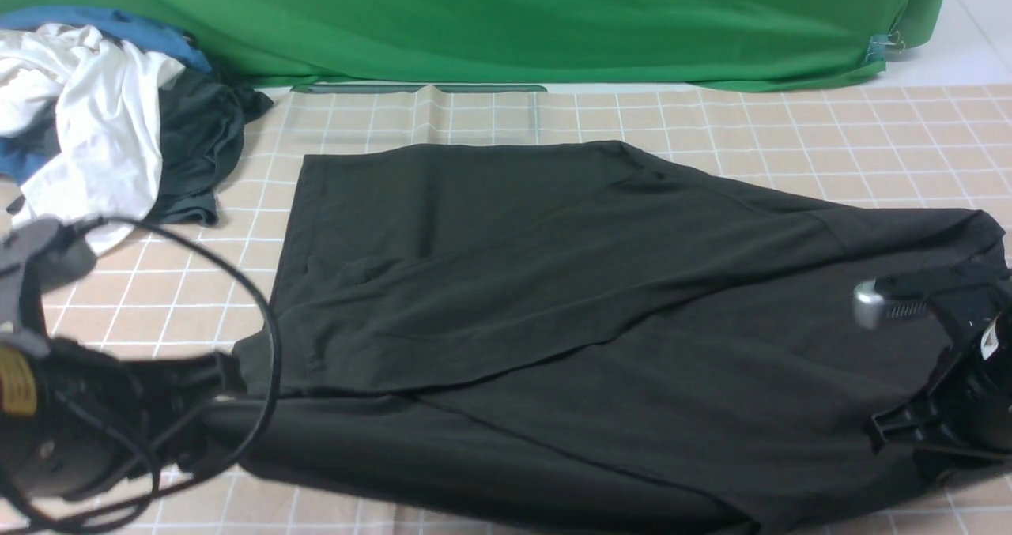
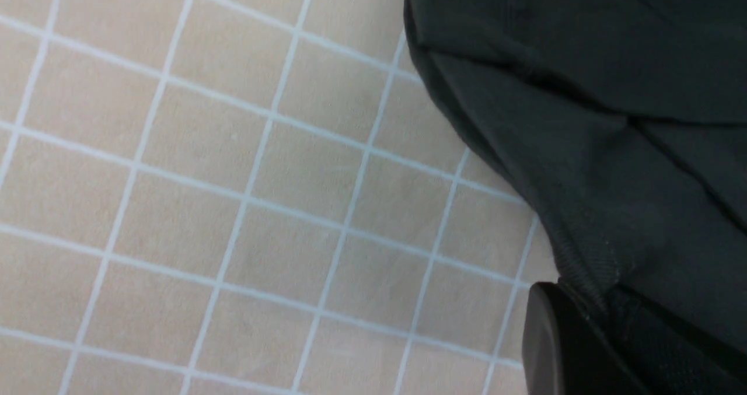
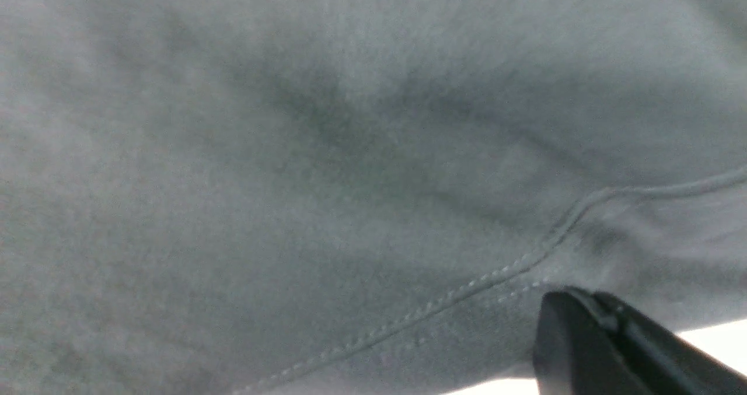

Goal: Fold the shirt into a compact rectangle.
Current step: 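Fold the black garment in half by bringing its near edge over to the far edge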

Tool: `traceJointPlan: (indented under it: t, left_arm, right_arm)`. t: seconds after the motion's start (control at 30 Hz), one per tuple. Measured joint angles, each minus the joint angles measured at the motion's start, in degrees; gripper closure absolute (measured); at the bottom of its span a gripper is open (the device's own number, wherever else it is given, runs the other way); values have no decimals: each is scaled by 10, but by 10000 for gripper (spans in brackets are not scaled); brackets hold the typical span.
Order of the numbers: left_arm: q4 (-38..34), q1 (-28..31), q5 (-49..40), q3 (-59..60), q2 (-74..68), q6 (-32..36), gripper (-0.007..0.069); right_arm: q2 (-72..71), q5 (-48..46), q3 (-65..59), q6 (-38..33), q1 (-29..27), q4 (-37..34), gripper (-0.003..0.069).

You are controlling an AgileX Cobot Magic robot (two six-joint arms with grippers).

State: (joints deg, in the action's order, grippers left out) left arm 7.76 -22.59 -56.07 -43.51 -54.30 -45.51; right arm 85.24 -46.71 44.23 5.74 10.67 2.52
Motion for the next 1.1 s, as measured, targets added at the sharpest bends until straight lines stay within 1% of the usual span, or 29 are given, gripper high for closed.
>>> traceJointPlan:
  t: [0.23,0.3,0.33,0.37,0.47,0.57,0.63,0.73,0.77,0.87,0.93,1.0,1.03,1.07,1.1]
  left_arm:
    - [42,1,2,-73,-87,-7,594]
    - [51,16,5,-118,-130,-7,594]
    - [51,18,5,-122,-134,-6,594]
    - [49,37,9,-148,-160,0,594]
    - [25,77,19,-197,-213,34,594]
    - [-24,130,38,-251,-279,88,594]
    - [-51,158,46,-283,-320,110,594]
    - [-71,180,47,-313,-358,125,594]
    - [-87,196,46,-335,-392,134,594]
    - [-111,212,43,-380,-452,152,594]
    - [-119,214,40,-399,-481,157,594]
    - [-123,214,34,-416,-506,159,594]
    - [-125,214,22,-436,-529,159,594]
    - [-125,214,16,-442,-539,159,594]
    - [-125,214,6,-455,-551,161,594]
  right_arm:
    - [-1,-39,84,-15,0,3,621]
    - [7,-50,128,-18,0,4,621]
    - [8,-51,131,-20,0,4,621]
    - [21,-61,160,-24,-1,4,621]
    - [51,-80,206,-28,-9,4,621]
    - [101,-91,259,-29,-28,4,621]
    - [139,-93,299,-29,-39,3,621]
    - [171,-94,336,-29,-48,2,621]
    - [196,-94,365,-29,-53,2,621]
    - [250,-91,429,-29,-59,5,613]
    - [272,-91,459,-29,-59,5,581]
    - [287,-91,487,-32,-59,5,519]
    - [293,-101,511,-47,-55,4,447]
    - [294,-110,519,-57,-52,2,404]
    - [292,-126,535,-98,-46,-8,348]
